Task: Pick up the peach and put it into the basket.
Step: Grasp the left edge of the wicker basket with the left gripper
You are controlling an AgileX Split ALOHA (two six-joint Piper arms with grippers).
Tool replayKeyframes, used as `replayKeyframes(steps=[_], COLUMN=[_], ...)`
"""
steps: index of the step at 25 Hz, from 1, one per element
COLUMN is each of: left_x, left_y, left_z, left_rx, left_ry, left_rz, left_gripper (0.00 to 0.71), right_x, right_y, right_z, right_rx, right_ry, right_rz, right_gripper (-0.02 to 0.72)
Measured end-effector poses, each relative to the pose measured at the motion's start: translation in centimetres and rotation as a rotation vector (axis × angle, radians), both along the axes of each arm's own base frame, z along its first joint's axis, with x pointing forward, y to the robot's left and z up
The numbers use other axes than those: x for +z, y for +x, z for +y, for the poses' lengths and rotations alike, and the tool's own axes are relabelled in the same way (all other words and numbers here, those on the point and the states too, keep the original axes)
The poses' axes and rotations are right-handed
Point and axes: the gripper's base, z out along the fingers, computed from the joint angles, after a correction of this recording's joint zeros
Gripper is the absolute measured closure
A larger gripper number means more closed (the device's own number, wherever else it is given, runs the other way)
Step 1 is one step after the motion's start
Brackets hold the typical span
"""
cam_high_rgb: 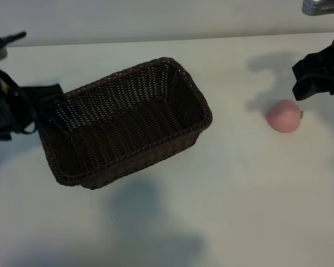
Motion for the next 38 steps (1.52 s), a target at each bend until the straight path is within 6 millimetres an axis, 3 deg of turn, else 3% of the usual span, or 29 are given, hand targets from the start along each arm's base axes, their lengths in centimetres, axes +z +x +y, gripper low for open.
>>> replayKeyframes(steps=[4, 21, 28, 32, 37, 38], left_x=[-2.7, -9.0, -9.9, -9.9, -9.9, -9.9], left_y=[0.3, 3.0, 3.2, 3.4, 3.6, 3.6], left_z=[-0.5, -1.7, -1.9, -2.0, -1.9, -1.8], left_rx=[0.005, -0.014, -0.035, -0.038, -0.025, -0.022], left_ry=[-0.028, -0.104, -0.118, -0.126, -0.139, -0.142], left_rz=[0.063, 0.137, 0.15, 0.13, 0.116, 0.112], left_gripper=[0.122, 0.122, 0.128, 0.219, 0.479, 0.482], right_x=[0.0, 0.0, 0.0, 0.0, 0.0, 0.0], right_y=[0.0, 0.0, 0.0, 0.0, 0.0, 0.0], right_z=[0.0, 0.0, 0.0, 0.0, 0.0, 0.0], right_rx=[0.0, 0.001, 0.001, 0.001, 0.001, 0.001], right_ry=[0.001, 0.001, 0.001, 0.001, 0.001, 0.001], right_rz=[0.0, 0.004, 0.004, 0.004, 0.004, 0.004], right_gripper=[0.108, 0.108, 0.108, 0.108, 0.108, 0.108])
